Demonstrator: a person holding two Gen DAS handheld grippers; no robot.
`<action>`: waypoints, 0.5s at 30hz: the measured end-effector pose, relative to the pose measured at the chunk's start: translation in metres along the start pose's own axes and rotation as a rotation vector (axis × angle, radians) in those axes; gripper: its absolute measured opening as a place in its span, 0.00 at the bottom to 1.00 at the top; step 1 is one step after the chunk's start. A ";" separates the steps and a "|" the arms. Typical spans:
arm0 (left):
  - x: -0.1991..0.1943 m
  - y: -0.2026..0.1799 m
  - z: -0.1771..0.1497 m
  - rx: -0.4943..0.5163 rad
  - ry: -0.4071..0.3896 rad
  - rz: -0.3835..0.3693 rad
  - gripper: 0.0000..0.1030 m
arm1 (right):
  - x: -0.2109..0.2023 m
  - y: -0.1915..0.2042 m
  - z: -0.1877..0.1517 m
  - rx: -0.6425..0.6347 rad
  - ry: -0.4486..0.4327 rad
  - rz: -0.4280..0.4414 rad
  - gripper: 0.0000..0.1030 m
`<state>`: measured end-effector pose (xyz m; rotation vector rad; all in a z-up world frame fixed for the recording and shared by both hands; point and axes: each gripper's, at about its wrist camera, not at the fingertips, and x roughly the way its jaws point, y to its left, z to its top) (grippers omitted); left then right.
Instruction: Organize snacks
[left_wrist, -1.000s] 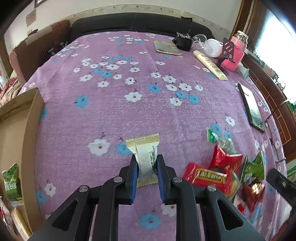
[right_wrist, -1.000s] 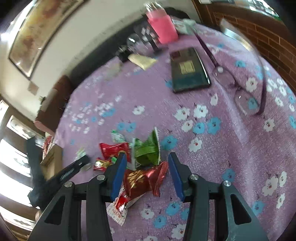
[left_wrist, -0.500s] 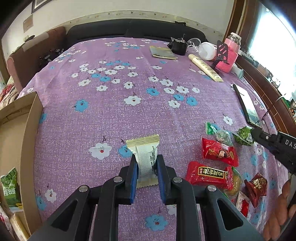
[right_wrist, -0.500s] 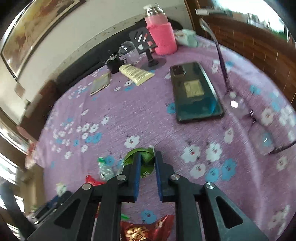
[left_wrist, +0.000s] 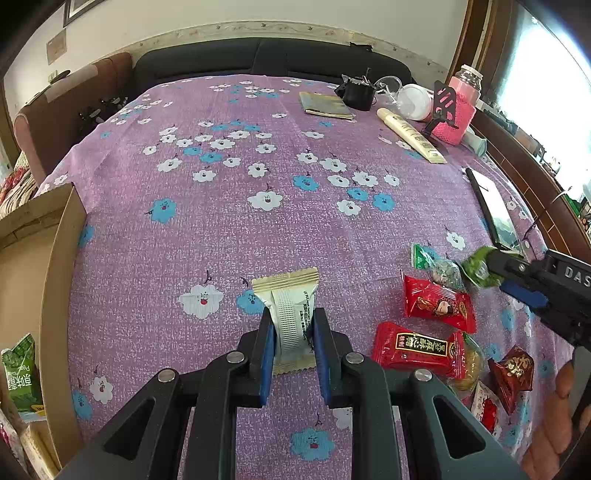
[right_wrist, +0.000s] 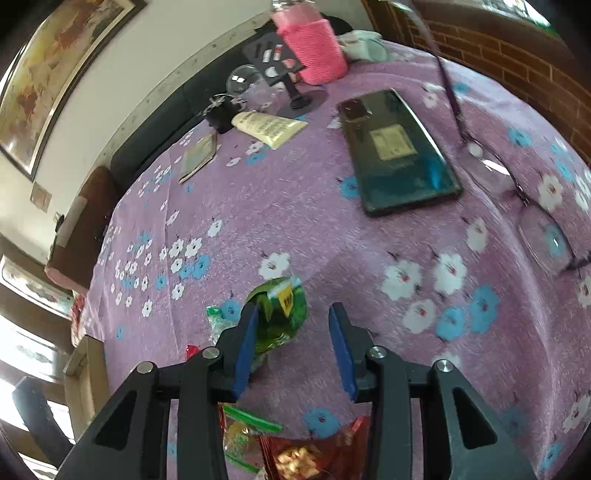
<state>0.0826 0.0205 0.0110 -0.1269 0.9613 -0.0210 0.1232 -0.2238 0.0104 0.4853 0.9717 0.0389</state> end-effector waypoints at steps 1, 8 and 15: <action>0.000 0.000 0.000 0.000 0.000 0.000 0.19 | 0.002 0.003 0.001 -0.011 -0.006 -0.005 0.36; 0.000 -0.001 0.000 0.002 -0.006 0.006 0.19 | 0.024 0.019 0.011 -0.081 -0.006 -0.006 0.41; 0.000 0.000 0.000 -0.008 -0.003 -0.001 0.19 | 0.018 0.017 0.016 -0.079 -0.017 0.059 0.41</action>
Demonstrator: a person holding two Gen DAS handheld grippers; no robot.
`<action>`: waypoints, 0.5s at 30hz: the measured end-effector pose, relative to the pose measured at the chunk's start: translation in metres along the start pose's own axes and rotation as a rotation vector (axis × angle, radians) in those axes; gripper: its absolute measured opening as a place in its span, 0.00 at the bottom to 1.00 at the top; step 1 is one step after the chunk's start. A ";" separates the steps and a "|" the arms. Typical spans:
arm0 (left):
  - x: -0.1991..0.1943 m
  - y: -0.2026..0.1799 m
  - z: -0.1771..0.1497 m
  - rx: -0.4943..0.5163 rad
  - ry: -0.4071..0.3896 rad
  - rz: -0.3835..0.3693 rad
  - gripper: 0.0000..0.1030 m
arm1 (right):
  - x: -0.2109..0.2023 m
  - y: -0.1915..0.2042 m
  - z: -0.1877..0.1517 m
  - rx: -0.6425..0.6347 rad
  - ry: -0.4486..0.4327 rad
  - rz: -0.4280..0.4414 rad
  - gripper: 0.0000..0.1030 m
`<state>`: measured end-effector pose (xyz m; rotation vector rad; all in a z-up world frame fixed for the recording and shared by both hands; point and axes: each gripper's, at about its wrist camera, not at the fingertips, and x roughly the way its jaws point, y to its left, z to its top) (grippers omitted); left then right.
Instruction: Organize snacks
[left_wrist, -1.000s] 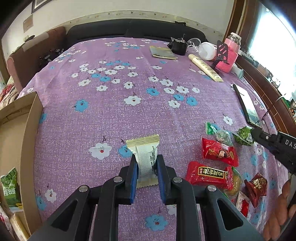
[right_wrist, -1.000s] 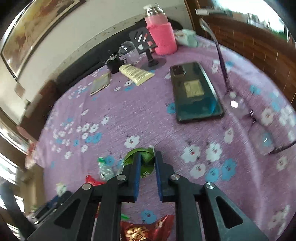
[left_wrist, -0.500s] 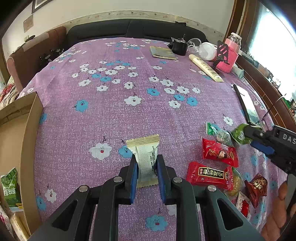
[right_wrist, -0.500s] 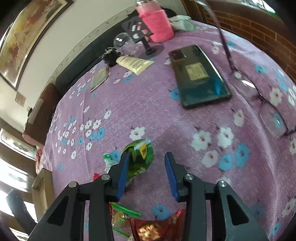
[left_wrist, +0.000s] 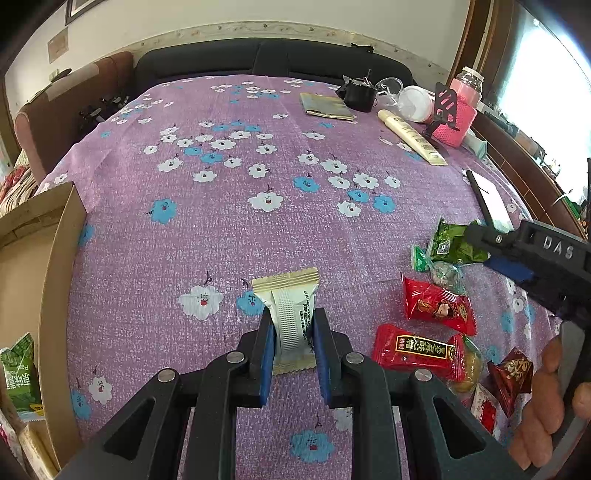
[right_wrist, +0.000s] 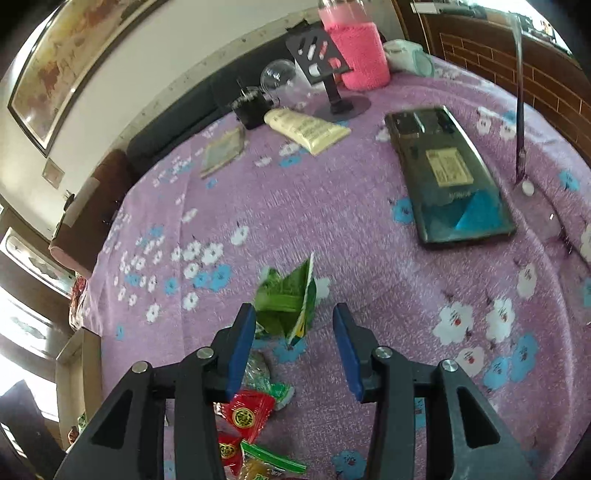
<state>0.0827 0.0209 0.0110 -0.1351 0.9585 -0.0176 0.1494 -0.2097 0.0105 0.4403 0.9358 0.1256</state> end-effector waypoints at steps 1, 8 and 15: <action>0.000 0.000 0.000 0.000 0.000 0.000 0.19 | 0.001 0.001 0.001 -0.003 0.000 0.003 0.41; 0.000 0.001 0.001 -0.003 0.002 -0.006 0.19 | -0.007 0.004 0.011 -0.003 -0.052 -0.012 0.41; 0.000 0.001 0.001 -0.004 0.001 -0.007 0.19 | 0.014 0.022 0.012 -0.109 -0.017 0.005 0.37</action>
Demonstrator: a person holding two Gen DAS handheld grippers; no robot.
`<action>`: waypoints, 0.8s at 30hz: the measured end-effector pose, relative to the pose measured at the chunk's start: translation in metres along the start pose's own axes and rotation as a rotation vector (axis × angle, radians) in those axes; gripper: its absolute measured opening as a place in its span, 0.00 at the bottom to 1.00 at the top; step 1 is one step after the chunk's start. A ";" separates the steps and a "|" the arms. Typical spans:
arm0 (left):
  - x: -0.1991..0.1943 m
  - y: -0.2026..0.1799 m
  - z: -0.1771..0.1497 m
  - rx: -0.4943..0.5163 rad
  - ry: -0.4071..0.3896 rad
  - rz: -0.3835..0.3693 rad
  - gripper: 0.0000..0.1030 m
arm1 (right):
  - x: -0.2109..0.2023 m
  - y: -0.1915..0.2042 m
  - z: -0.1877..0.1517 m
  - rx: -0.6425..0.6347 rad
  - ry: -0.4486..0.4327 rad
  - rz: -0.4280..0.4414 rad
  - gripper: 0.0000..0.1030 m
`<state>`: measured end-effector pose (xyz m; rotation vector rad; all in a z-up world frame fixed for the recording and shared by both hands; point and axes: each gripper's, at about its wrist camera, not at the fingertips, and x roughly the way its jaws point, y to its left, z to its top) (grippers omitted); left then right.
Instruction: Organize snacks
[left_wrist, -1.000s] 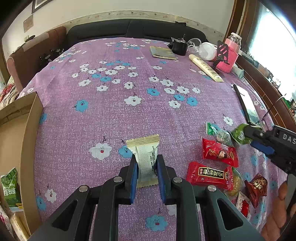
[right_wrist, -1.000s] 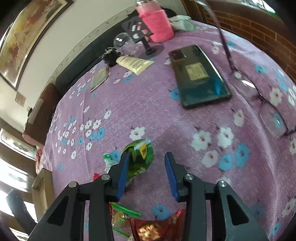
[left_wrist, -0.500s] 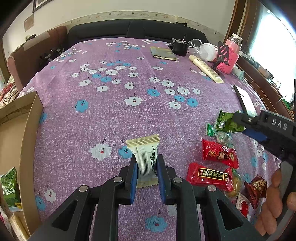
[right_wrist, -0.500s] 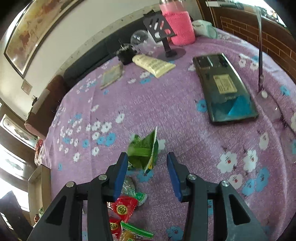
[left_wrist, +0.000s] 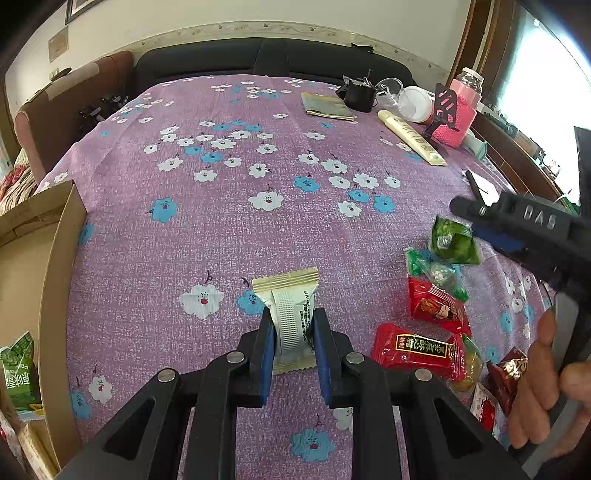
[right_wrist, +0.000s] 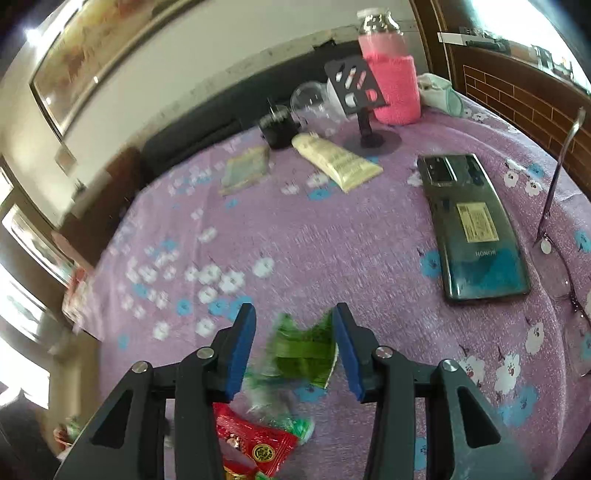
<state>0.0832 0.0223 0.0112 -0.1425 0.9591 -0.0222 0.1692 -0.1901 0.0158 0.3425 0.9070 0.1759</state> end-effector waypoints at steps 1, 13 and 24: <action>0.000 0.000 0.000 -0.002 0.000 -0.001 0.19 | 0.001 0.001 -0.003 -0.005 0.030 -0.008 0.36; 0.000 -0.001 0.000 0.000 -0.004 0.005 0.19 | -0.043 0.023 0.005 -0.130 -0.045 0.004 0.45; 0.001 -0.001 -0.001 -0.004 -0.003 0.002 0.19 | 0.024 0.039 0.003 -0.380 0.123 -0.092 0.55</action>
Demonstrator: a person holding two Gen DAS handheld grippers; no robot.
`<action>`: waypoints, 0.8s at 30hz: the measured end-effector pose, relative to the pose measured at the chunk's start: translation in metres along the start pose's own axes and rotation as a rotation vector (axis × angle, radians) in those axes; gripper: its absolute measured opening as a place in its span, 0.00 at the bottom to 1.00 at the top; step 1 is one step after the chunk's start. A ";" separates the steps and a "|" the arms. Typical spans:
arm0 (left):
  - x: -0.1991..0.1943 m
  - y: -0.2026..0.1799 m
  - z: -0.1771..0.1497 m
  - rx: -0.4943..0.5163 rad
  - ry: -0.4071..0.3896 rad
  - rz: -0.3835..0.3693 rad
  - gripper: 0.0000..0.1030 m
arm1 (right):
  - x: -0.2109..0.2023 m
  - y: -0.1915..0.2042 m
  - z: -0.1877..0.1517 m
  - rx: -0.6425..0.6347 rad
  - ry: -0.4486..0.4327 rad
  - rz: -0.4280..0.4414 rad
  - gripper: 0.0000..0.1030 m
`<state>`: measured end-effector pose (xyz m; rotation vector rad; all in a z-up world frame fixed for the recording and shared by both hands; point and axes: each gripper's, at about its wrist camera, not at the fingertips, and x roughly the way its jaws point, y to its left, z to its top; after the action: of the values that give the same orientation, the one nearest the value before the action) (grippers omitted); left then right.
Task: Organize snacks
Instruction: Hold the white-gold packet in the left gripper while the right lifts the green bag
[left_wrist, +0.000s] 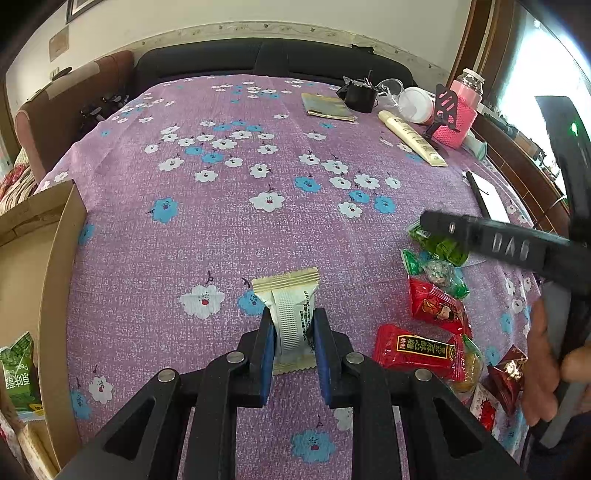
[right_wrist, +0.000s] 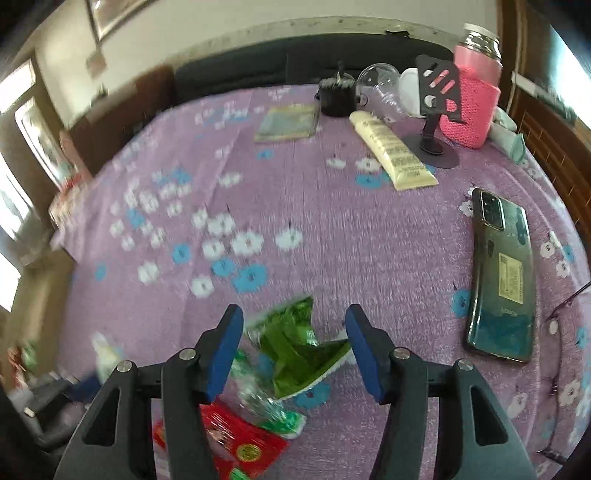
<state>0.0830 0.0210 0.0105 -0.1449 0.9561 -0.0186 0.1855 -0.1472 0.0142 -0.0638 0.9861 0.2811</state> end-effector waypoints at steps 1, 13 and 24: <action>0.000 0.000 0.000 0.001 -0.001 0.001 0.19 | 0.001 0.005 -0.003 -0.029 0.010 -0.015 0.55; 0.000 0.005 0.000 -0.018 -0.006 -0.026 0.19 | -0.029 -0.013 -0.023 0.129 -0.049 -0.028 0.28; -0.024 0.009 0.003 -0.056 -0.109 -0.167 0.18 | -0.073 0.011 -0.060 0.210 -0.201 0.134 0.28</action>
<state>0.0716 0.0318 0.0306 -0.2748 0.8342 -0.1363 0.0956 -0.1630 0.0425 0.2186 0.8164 0.2992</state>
